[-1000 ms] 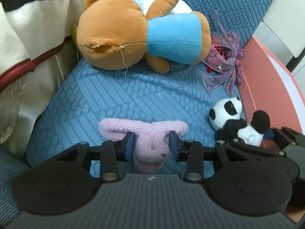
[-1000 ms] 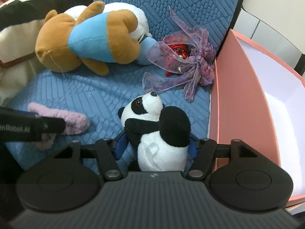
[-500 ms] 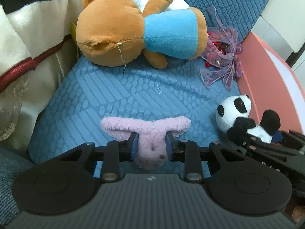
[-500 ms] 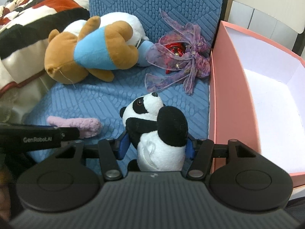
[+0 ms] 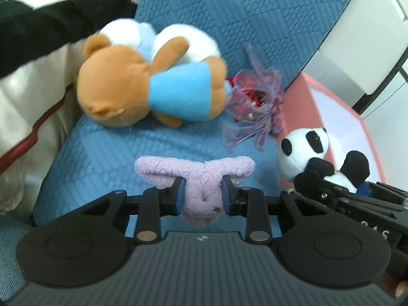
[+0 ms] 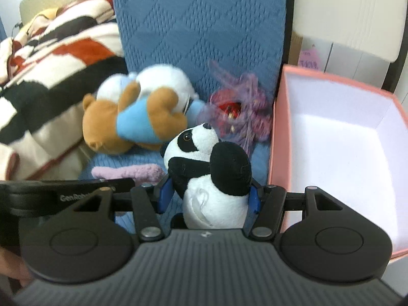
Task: Organize objects
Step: 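Lift the bunny with the left tool while the right tool carries the panda to the box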
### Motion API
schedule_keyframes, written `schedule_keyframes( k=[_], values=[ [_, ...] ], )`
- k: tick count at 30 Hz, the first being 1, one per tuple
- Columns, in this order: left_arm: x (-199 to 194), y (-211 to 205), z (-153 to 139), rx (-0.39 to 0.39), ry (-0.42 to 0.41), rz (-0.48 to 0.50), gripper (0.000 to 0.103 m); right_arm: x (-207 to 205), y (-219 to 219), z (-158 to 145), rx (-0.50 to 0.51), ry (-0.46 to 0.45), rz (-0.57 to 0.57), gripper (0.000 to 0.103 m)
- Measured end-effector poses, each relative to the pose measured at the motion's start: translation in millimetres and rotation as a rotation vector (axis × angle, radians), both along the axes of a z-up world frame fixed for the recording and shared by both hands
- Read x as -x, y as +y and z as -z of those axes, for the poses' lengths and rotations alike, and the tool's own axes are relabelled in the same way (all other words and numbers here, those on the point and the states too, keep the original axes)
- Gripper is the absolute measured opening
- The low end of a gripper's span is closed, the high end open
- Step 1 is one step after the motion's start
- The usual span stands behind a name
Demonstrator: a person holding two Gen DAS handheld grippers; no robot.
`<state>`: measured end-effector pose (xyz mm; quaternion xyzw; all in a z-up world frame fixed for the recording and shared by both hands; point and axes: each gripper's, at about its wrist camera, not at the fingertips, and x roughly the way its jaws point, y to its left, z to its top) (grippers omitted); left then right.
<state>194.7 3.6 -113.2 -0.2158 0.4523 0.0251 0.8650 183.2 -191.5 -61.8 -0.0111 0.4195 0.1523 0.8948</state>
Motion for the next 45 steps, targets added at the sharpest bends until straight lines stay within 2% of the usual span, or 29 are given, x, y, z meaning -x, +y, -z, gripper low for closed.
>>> schedule_keyframes(
  k=[10, 14, 19, 24, 29, 36, 45],
  values=[
    [-23, -20, -60, 0.035, -0.047, 0.045, 0.034, -12, -38, -48, -0.070, -0.014, 0.028, 0.061],
    [-35, -31, -82, 0.060, -0.065, 0.070, 0.034, -13, -59, -65, -0.055, -0.057, 0.057, 0.061],
    [-50, -58, -102, 0.080, -0.086, 0.101, 0.034, -14, -94, -75, -0.058, -0.087, 0.112, 0.061],
    [-65, -97, -110, 0.090, -0.091, 0.149, 0.034, -13, -132, -76, -0.084, -0.088, 0.168, 0.061],
    [-78, -139, -108, 0.087, -0.089, 0.197, 0.034, -13, -170, -67, -0.076, -0.089, 0.212, 0.061],
    [-102, -190, -92, 0.081, -0.062, 0.241, 0.034, -19, -218, -36, -0.084, -0.043, 0.276, 0.061],
    [-140, -239, -42, 0.070, 0.032, 0.282, 0.034, -38, -259, 14, -0.093, 0.035, 0.325, 0.061]
  ],
)
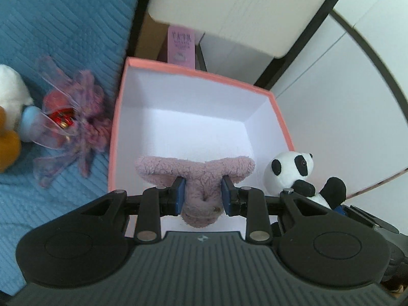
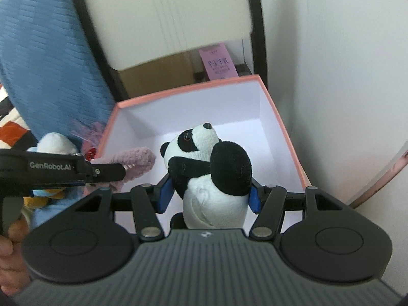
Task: Organize objects
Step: 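Lift the bunny with the left tool while the right tool carries the panda to the box, then open the left tool over the box while the right tool releases the panda inside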
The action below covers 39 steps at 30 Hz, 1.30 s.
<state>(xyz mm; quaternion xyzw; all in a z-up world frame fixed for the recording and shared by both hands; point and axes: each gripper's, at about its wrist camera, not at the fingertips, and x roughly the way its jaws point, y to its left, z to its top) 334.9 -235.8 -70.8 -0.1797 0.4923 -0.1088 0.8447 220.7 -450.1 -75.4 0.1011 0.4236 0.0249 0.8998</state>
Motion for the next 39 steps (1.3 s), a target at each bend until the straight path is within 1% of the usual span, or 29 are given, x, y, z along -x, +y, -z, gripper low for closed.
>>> schedule_keyframes(
  k=[3, 7, 10, 13, 16, 18, 19, 20, 21, 22, 23, 27, 30, 34, 36, 39],
  values=[
    [-9, -15, 18, -0.011, 0.034, 0.010, 0.034, -4, -10, 19, -0.022, 0.032, 0.007, 0.061],
    [-18, -28, 40, -0.021, 0.072, 0.019, 0.034, -11, -14, 42, -0.025, 0.076, 0.006, 0.061],
    [-22, -32, 51, -0.028, 0.092, 0.019, 0.034, -13, -17, 51, -0.048, 0.098, 0.007, 0.061],
    [-24, -33, 60, -0.031, 0.112, 0.013, 0.034, -15, -16, 50, -0.041, 0.092, 0.002, 0.061],
    [-23, -36, 60, -0.044, 0.100, 0.020, 0.034, -17, -16, 45, -0.035, 0.083, 0.004, 0.062],
    [-22, -35, 59, -0.036, 0.098, 0.020, 0.035, -17, -18, 40, -0.038, 0.073, 0.006, 0.065],
    [-21, -35, 58, -0.034, 0.092, 0.029, 0.037, -16, -18, 36, -0.044, 0.065, 0.004, 0.071],
    [-20, -36, 56, -0.036, 0.090, 0.039, 0.044, -16, -18, 32, -0.050, 0.061, 0.008, 0.084],
    [-19, -38, 50, -0.040, 0.089, 0.047, 0.050, -14, -18, 28, -0.050, 0.055, 0.014, 0.087],
    [-17, -38, 47, -0.048, 0.083, 0.051, 0.058, -13, -17, 24, -0.045, 0.049, 0.017, 0.089],
    [-14, -38, 43, -0.048, 0.072, 0.051, 0.059, -11, -16, 20, -0.039, 0.043, 0.017, 0.089],
    [-1, -33, 26, -0.026, 0.034, 0.055, 0.059, 0, -9, -3, -0.041, 0.009, 0.014, 0.089],
    [14, -27, 7, -0.042, -0.006, 0.056, 0.059, 12, 2, -24, -0.041, -0.026, -0.001, 0.089],
    [36, -19, -21, -0.051, -0.061, 0.060, 0.059, 31, 18, -53, -0.043, -0.082, -0.024, 0.089],
    [42, -18, -34, -0.051, -0.086, 0.063, 0.059, 38, 28, -66, -0.041, -0.108, -0.035, 0.089],
    [63, -11, -59, -0.051, -0.130, 0.058, 0.059, 53, 41, -86, -0.042, -0.144, -0.052, 0.089]
  ],
)
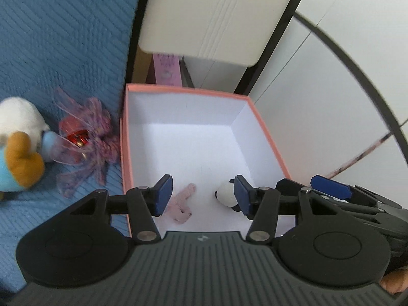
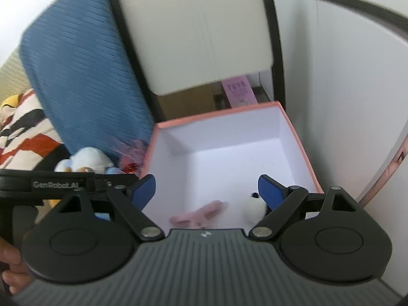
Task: Organize objects
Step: 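Open the left tool over the box while the right tool releases the panda inside, then withdraw both tools from the box toward the bear and ribbon bow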
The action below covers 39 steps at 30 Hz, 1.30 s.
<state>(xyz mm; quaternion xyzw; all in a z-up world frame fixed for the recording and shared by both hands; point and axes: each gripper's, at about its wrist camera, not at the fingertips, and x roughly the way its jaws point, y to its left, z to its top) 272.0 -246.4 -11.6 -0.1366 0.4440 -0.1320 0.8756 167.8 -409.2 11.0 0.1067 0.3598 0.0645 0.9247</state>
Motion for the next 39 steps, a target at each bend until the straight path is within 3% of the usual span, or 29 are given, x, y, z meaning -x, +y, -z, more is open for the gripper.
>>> schedule_keyframes(
  k=[10, 19, 24, 30, 39],
  values=[
    [71, 32, -56, -0.028, -0.152, 0.002, 0.059, 57, 41, -36, -0.030, -0.067, -0.053, 0.089],
    [155, 59, -81, -0.131, -0.318, -0.021, 0.059, 111, 64, -26, -0.087, -0.045, -0.043, 0.089],
    [186, 77, -78, -0.124, -0.333, -0.045, 0.059, 130, 76, -18, -0.083, -0.039, -0.026, 0.089],
    [207, 109, -66, -0.054, -0.311, -0.118, 0.059, 145, 92, -12, -0.038, -0.045, -0.050, 0.089],
    [237, 139, -45, -0.080, -0.297, -0.230, 0.059, 151, 121, 7, -0.035, -0.003, -0.097, 0.089]
  ],
)
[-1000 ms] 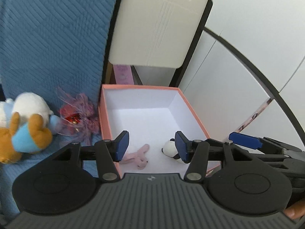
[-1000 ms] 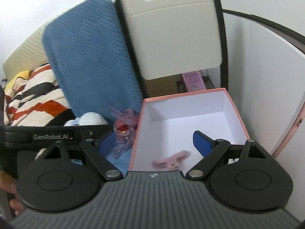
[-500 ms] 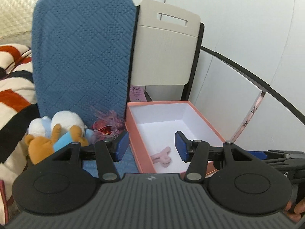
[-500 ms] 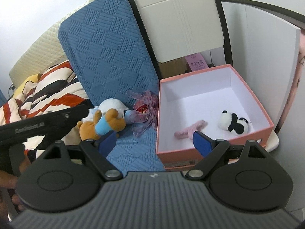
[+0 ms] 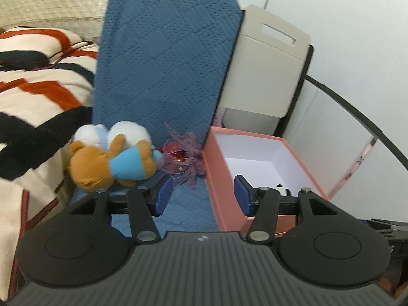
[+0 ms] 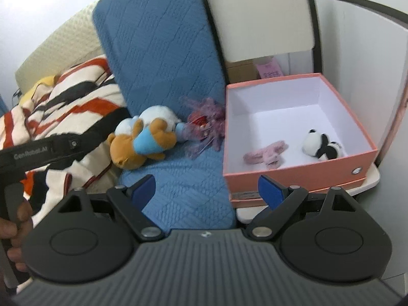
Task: Organize objects
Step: 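Withdraw both tools from the box toward the bear and ribbon bow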
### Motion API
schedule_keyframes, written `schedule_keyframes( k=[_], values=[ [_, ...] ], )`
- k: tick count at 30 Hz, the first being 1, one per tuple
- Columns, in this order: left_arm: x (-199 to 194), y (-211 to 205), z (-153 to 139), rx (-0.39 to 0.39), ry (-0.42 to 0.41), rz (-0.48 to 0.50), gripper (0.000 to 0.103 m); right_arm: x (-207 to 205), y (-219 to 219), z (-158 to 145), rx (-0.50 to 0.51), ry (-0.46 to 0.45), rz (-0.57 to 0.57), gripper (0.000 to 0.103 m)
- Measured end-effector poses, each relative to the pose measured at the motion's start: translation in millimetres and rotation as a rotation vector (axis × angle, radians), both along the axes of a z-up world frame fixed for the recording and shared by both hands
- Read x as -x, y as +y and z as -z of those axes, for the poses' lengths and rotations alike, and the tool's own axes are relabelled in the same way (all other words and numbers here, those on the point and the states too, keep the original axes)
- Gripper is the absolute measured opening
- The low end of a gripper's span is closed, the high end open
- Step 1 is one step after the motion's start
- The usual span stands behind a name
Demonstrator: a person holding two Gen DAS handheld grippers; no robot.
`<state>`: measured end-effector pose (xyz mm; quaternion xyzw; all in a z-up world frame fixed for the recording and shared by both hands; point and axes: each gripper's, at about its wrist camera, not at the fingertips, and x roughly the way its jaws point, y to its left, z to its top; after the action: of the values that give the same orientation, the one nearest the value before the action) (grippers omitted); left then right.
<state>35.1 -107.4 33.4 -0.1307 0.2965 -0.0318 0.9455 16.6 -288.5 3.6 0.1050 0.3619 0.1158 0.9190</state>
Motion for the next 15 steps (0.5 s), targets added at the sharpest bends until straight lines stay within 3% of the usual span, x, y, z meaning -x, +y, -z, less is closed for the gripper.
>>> schedule_keyframes(
  k=[3, 5, 8, 10, 15],
  values=[
    [6, 7, 5, 0.012, 0.001, 0.004, 0.062, 1, 10, 4, 0.025, -0.003, -0.023, 0.089],
    [11, 15, 7, 0.015, -0.001, -0.023, 0.083, -1, 12, 7, 0.017, 0.012, -0.021, 0.092],
    [14, 20, 8, -0.028, -0.006, -0.034, 0.092, -6, 13, 9, 0.026, 0.019, -0.007, 0.103],
    [13, 23, 9, -0.036, 0.000, -0.034, 0.099, -8, 16, 10, 0.041, 0.019, 0.000, 0.103],
    [-3, 36, 27, 0.031, 0.047, -0.053, 0.100, -17, 24, 17, 0.061, 0.019, -0.016, 0.103]
  ],
)
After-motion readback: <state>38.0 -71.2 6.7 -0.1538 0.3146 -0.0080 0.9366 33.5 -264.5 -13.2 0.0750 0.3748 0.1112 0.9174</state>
